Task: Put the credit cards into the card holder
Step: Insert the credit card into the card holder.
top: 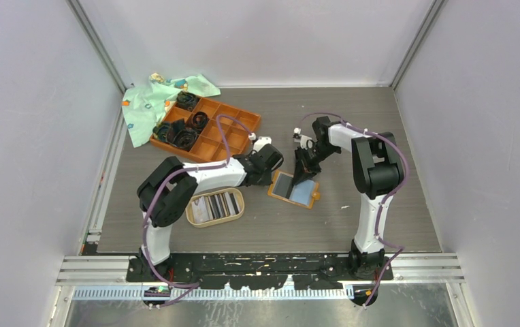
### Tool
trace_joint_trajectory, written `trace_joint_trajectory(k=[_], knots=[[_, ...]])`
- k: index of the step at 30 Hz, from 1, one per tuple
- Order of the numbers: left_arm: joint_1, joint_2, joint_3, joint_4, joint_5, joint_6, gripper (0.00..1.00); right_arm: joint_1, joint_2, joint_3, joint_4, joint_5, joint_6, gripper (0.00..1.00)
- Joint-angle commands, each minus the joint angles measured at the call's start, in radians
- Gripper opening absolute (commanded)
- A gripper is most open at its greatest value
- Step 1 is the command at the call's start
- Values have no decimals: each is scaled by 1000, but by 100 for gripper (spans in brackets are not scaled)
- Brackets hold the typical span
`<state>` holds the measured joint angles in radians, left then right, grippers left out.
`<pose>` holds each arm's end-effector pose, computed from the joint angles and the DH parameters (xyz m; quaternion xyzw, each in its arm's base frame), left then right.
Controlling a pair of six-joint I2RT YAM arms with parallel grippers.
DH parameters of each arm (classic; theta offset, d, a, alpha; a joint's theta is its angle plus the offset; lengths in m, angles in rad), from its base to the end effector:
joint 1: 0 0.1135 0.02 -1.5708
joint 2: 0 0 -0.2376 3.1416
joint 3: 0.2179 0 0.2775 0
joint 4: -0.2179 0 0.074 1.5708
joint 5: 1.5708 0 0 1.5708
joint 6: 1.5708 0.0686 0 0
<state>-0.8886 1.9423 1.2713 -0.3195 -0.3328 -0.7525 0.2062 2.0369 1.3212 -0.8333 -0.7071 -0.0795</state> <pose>0.2897 -0.3211 0.0973 0.0170 0.9460 -0.0982 0.3085 0.3563 0.1201 0.0671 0.1373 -0.9280 -0.3462 0.0117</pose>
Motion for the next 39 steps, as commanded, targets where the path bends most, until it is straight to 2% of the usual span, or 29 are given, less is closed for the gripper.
trace_joint_trajectory(k=[1, 8, 15, 22, 29, 39], knots=[[4, 24, -9, 15, 61, -11, 26, 14, 16, 12, 21, 9, 6, 14], [0, 20, -62, 62, 150, -22, 24, 20, 19, 12, 40, -17, 16, 16], [-30, -5, -104, 86, 168, -30, 24, 28, 24, 14, 48, -21, 15, 18], [-58, -37, -152, 103, 167, -51, 24, 28, -52, 27, -7, -20, -80, 21], [-99, -91, -193, 142, 155, -64, 23, 31, -162, -7, -17, 83, -136, 24], [-110, -100, -204, 152, 155, -64, 23, 67, -107, 2, -67, 199, -146, 29]])
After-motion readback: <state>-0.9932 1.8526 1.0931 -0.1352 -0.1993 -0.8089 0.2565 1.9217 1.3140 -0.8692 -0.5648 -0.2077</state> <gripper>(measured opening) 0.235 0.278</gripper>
